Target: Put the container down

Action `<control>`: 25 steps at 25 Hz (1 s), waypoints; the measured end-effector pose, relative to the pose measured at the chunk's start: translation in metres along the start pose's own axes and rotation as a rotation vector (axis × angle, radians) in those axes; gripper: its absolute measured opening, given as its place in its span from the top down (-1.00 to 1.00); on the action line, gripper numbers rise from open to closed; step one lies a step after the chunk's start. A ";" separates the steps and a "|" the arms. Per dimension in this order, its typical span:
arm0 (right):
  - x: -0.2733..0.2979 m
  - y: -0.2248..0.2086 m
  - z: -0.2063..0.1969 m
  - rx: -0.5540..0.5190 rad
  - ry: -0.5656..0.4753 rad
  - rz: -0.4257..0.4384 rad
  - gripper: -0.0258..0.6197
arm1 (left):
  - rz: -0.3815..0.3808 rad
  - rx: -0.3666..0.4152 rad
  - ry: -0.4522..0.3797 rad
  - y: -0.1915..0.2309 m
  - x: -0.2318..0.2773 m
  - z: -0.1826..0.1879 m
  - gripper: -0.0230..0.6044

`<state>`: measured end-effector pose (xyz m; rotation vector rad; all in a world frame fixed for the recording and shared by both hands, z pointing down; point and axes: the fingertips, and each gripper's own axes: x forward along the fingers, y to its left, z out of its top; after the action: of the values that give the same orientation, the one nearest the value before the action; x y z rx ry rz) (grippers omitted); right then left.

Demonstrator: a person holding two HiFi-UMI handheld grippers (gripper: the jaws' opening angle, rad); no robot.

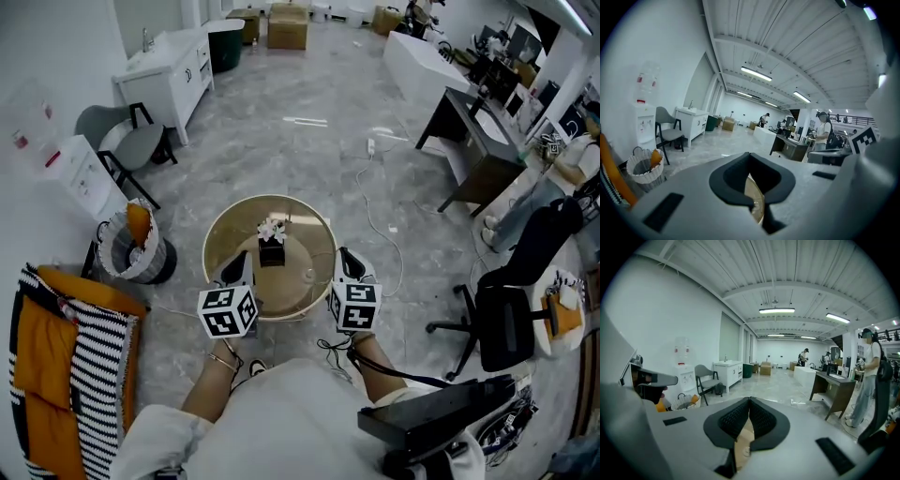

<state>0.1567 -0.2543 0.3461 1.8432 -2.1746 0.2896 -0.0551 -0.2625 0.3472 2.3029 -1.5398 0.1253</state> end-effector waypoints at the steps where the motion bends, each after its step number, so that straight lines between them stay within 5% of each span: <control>1: -0.001 -0.001 -0.001 0.005 0.002 0.005 0.84 | 0.001 0.001 -0.001 -0.003 0.000 0.000 0.90; 25: 0.001 0.012 -0.007 0.017 0.030 0.068 0.85 | 0.034 0.037 0.014 0.002 -0.008 -0.004 0.90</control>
<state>0.1453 -0.2507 0.3532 1.7643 -2.2241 0.3481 -0.0597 -0.2550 0.3493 2.3001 -1.5824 0.1795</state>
